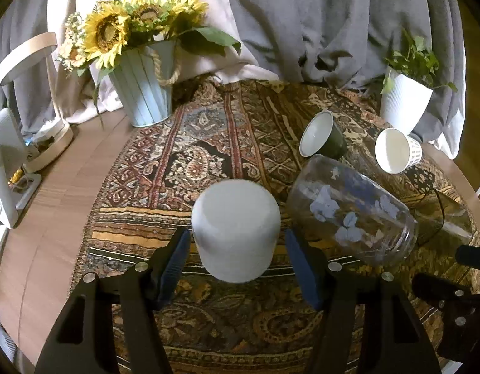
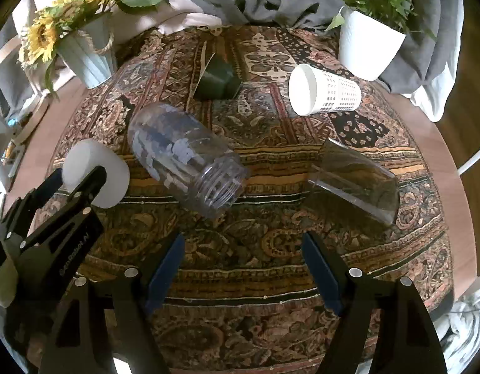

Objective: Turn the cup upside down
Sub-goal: 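Lower the white frosted cup rim-down onto the rug with the right gripper, then open the right gripper and pull it back from the cup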

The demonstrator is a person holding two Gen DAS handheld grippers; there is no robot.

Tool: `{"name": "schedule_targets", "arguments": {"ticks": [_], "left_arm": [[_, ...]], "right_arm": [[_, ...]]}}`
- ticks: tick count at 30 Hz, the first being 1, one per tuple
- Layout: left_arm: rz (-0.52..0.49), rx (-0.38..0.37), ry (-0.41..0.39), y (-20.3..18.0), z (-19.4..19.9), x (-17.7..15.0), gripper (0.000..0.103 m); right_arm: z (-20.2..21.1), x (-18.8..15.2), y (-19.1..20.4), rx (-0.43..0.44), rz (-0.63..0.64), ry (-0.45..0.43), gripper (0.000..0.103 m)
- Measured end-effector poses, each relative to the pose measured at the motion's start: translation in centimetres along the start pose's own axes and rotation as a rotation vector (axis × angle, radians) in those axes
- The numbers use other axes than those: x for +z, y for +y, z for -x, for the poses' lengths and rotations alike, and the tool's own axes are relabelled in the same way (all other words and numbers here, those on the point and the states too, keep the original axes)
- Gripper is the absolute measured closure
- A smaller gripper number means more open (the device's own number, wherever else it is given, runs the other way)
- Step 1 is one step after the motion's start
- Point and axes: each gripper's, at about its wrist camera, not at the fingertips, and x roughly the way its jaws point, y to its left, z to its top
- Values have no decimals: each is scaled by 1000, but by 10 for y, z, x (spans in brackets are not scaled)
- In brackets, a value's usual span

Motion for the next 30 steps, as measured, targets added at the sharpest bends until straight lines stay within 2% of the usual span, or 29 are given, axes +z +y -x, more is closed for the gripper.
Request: {"name": "schedule_targets", "arguments": {"ticks": [8,13,16,18,25,30], "left_arm": [[-2,17,-23,-1,7,4,40],[3,58,-51,1,33,11,15],[33,83,-80,4,57,17,4],[47,95,-99,5,73,21,0],[39,151,-152,1,126,34,0],[74,147,-158,0,155,39,0]], "right_arm": [[1,2,-5,7,-16,-6,26],[12,0,-10,31,-39,-28,26],[26,0,-12,50,-45,-61,26],[38,1,-13,63,-45,-91,24],[85,4,-16,93,-35,-237,14],[120,4,-19,115,-28,-329,11]]}}
